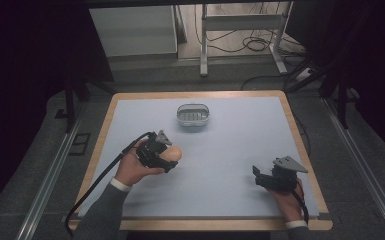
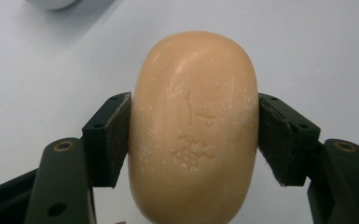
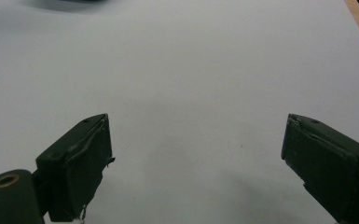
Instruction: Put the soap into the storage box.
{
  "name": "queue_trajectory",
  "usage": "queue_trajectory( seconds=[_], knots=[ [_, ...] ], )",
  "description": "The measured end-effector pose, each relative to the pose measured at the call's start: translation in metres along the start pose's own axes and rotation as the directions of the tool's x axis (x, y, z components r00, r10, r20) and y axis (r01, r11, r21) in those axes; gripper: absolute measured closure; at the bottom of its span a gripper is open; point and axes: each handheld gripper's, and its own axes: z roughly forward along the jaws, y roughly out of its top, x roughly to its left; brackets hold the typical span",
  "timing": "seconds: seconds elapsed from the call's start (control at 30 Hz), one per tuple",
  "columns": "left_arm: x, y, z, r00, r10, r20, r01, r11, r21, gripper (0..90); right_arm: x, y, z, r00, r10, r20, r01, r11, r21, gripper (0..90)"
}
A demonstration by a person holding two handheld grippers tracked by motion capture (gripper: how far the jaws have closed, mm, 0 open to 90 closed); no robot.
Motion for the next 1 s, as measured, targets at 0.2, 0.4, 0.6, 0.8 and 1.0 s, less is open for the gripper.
queue_trajectory(
  seconds=[0.2,0.4,0.6,0.8,1.0],
  knots=[
    [0.006,0.003,-0.001,0.9999,-0.013,0.007,0.013,0.9998,-0.015,32.0,0.0,0.0,0.0,1.0,0.001,0.0,-0.001,1.0,0.0,8.4],
    [0.012,0.005,-0.001,0.9999,-0.015,-0.005,0.015,0.9998,-0.011,32.0,0.0,0.0,0.0,1.0,-0.001,0.001,0.001,1.0,0.001,8.4],
    [0.015,0.014,-0.001,0.9999,-0.005,-0.016,0.005,0.9999,-0.01,32.0,0.0,0.0,0.0,1.0,-0.002,-0.001,0.002,1.0,-0.002,8.4],
    [0.02,0.022,0.001,0.9998,-0.004,-0.019,0.003,0.9999,-0.011,32.0,0.0,0.0,0.0,1.0,0.001,-0.004,-0.001,1.0,-0.004,8.4],
    [0.023,0.026,0.003,0.9999,0.004,-0.014,-0.004,1.0,-0.006,32.0,0.0,0.0,0.0,1.0,0.001,-0.001,-0.001,1.0,0.0,8.4]
  ],
)
